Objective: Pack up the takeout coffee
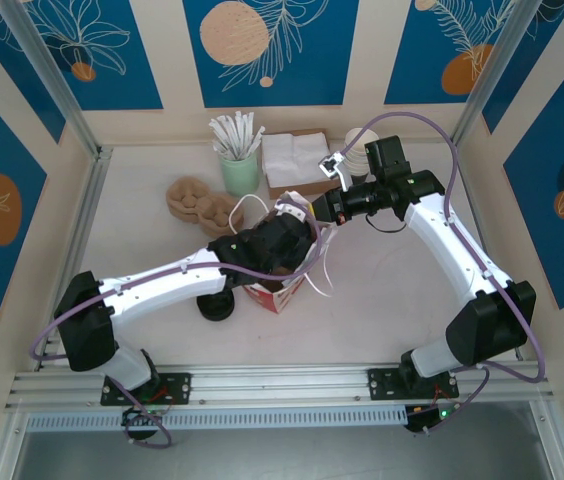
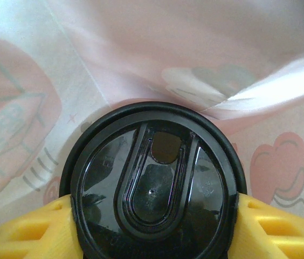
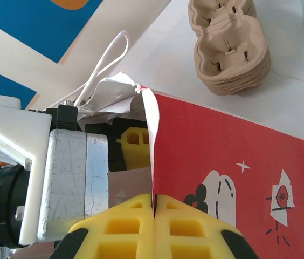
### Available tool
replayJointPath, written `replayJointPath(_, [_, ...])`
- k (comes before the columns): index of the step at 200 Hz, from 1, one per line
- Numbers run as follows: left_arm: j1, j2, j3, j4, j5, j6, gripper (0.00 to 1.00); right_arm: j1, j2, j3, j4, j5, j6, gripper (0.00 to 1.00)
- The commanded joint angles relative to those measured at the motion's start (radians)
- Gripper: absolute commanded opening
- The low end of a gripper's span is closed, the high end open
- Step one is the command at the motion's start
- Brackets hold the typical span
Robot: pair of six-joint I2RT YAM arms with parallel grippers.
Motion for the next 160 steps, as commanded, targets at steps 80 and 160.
replayJointPath(80, [0.013,0.036,-0.030,0.000,0.044,-0.028,0.59,0.065,-0.009,-0.010,0.057,-0.056,-0.017,0.03])
replayJointPath(160, [0.027,0.033,-0.051,-0.024,0.063,-0.046,0.59,0.068,-0.018,-0.015,0.096,0.017,0.002,0.03])
